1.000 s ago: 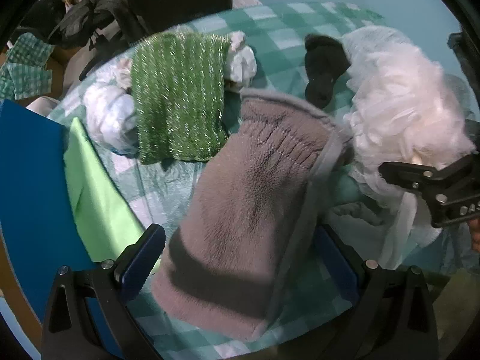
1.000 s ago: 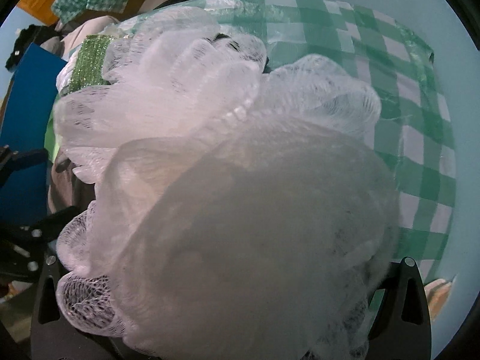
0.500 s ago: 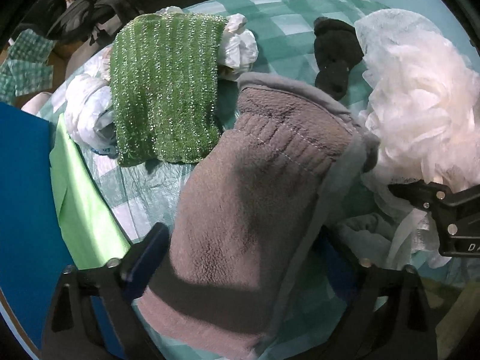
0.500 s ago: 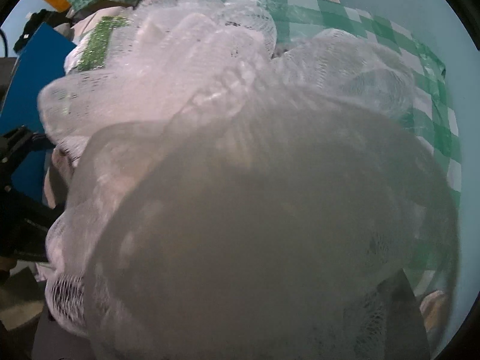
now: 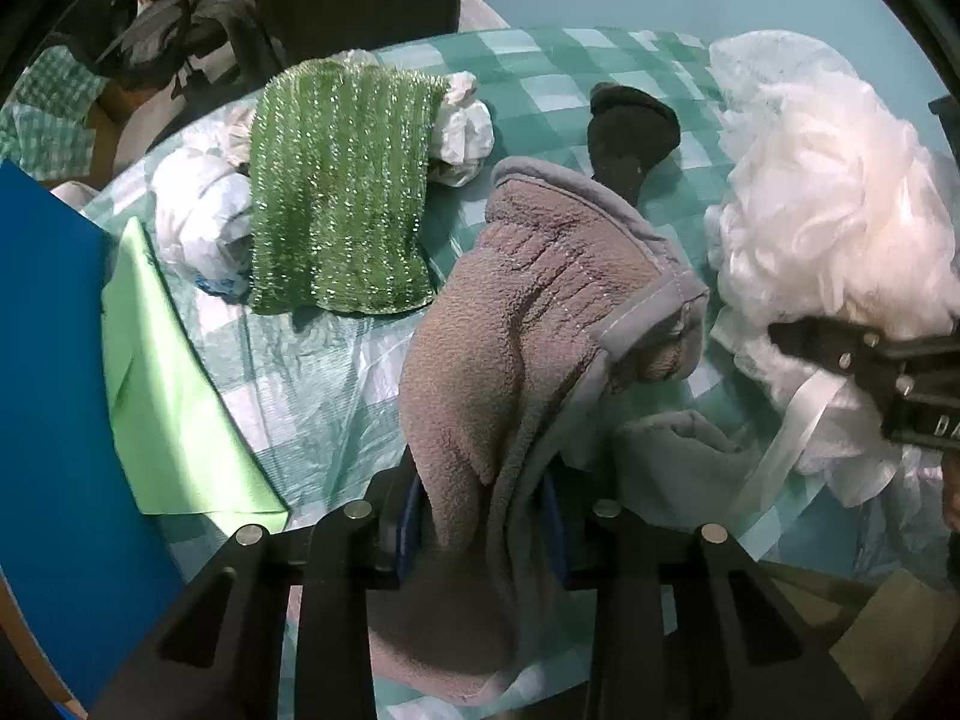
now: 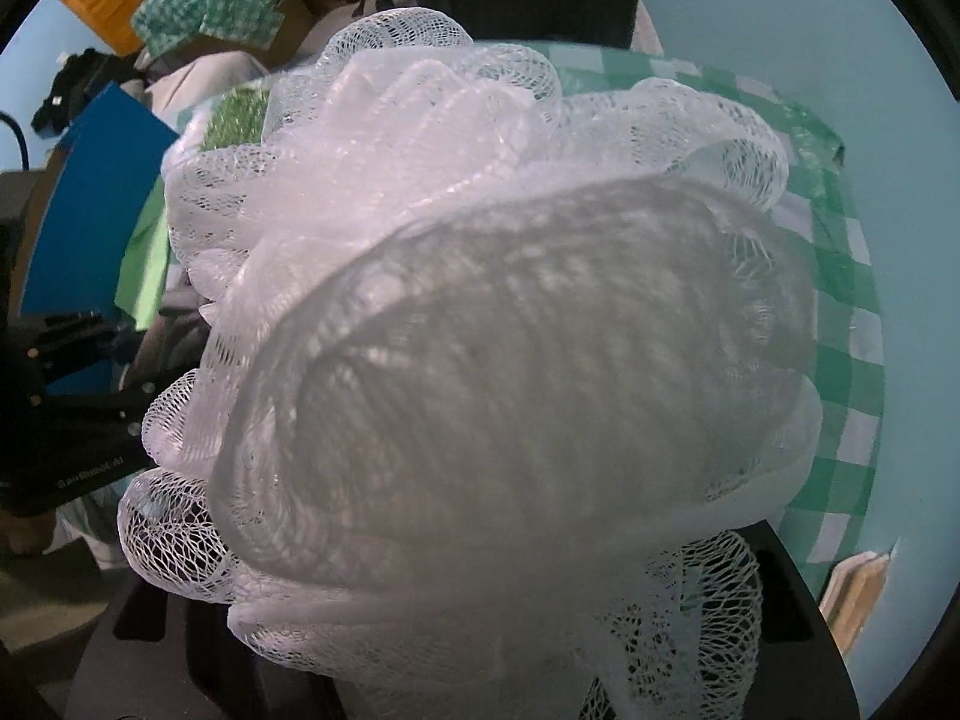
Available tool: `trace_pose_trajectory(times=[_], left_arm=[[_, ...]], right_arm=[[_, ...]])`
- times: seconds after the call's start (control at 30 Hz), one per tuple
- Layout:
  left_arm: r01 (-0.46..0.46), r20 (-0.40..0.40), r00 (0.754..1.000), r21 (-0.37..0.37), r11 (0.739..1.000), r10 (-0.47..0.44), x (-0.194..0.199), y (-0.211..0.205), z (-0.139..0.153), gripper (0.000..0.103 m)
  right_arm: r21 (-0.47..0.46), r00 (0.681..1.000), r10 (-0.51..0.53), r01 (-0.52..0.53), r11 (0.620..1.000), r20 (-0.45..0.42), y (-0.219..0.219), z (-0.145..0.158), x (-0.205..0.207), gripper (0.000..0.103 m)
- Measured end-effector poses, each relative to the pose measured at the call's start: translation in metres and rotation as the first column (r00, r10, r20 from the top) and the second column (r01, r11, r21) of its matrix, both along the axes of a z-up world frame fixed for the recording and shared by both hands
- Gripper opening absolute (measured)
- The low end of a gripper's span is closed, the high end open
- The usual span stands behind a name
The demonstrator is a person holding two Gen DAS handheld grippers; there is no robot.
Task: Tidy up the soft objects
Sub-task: 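Grasp the grey fleece mitt with the left gripper while the right lifts the pouf, then carry the mitt in the left gripper while the right carries the pouf to the box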
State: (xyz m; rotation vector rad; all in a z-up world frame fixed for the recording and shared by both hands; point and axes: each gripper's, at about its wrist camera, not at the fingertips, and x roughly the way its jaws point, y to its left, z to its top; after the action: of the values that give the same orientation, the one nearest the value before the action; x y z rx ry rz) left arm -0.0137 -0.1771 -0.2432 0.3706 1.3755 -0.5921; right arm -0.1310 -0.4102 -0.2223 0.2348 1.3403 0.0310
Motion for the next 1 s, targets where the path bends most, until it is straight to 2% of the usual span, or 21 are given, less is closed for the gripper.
trace_pose_trajectory(times=[0.27,0.47,1.0], left_arm=[[-0.012,0.032,0.999,-0.047,0.999,0.013,0.003,0.013,0.025,0.032],[-0.019,0.059,0.998,-0.064,0.998,0.023,0.001,0.020,0.047,0.032],[-0.088,0.117,0.988,-0.126,0.988,0.103,0.004,0.059,0.105,0.032]], right_arm=[[-0.023,0.999,-0.017,0.018,1.000,0.030,-0.010,0.009,-0.011,0.062],[-0.024,0.999,-0.026,0.027,0.999,0.037,0.001,0.015,-0.009,0.062],[-0.031,0.995,-0.006,0.009,0.999,0.097,-0.003,0.059,-0.024,0.062]])
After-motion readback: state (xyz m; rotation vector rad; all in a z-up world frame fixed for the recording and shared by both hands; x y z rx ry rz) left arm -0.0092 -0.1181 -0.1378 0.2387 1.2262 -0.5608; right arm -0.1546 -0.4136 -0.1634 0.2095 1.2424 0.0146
